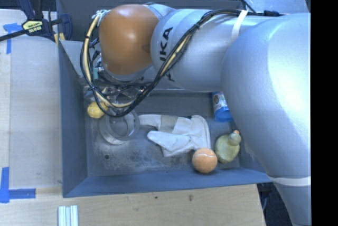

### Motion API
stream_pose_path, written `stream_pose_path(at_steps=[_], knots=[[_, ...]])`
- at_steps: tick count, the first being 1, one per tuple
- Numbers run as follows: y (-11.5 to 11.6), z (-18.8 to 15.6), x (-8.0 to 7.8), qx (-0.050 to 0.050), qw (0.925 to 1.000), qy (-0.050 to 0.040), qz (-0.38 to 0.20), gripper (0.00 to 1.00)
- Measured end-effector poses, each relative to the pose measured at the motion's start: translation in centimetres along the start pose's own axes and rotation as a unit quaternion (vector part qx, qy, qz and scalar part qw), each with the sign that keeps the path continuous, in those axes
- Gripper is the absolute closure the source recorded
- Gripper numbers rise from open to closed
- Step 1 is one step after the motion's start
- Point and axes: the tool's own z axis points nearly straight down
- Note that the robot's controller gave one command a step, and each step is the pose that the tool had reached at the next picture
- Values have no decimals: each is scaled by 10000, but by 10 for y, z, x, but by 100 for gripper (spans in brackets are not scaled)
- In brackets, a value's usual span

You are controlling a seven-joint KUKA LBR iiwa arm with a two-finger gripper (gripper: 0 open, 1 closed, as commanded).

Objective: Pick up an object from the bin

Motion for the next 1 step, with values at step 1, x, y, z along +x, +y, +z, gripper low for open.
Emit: stream_pose_path(at_steps=[1], knots=[[-1,-23,-1,23,10000,-28,3,100]])
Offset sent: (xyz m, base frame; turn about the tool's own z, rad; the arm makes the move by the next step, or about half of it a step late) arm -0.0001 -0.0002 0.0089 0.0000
